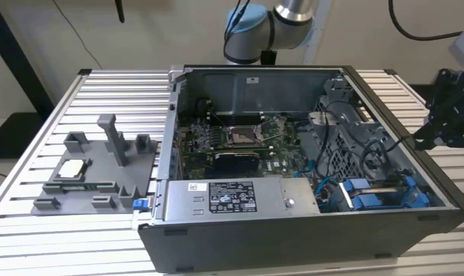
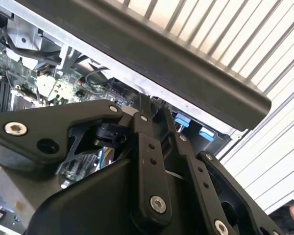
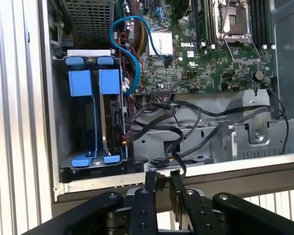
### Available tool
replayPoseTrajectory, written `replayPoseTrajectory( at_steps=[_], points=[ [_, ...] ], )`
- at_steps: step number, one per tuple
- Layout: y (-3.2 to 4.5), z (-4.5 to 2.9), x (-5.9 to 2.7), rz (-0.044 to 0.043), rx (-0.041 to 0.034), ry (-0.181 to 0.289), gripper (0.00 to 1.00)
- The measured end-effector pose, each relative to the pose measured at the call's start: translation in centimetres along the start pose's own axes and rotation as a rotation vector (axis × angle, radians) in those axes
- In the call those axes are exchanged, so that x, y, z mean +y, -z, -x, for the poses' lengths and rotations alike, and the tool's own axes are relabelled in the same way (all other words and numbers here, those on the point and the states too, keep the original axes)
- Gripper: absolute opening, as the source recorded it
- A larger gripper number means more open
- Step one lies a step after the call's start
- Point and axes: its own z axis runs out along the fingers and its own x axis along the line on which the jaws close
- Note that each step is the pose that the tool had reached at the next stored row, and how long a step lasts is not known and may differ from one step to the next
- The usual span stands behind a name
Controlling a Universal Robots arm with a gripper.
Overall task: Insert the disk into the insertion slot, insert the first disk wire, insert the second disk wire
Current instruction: 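Insert the second disk wire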
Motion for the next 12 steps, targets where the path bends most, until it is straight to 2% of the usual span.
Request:
replayPoseTrajectory(
  at_steps=[3, 4, 6, 7, 8, 12],
  points=[
    [-0.15, -0.07, -0.02, -0.0001, -0.002, 0.0, 0.27],
    [-0.16, -0.07, -0.01, 0.0006, -0.0111, -0.001, 0.27],
    [-0.17, -0.07, -0.01, 0.0031, -0.0467, -0.001, 0.27],
    [-0.17, -0.07, -0.02, 0.0041, -0.0621, -0.002, 0.25],
    [-0.17, -0.08, -0.02, 0.0046, -0.0697, -0.002, 0.18],
    [-0.12, -0.26, -0.03, 0.0047, -0.0712, -0.003, 0.16]
  ],
)
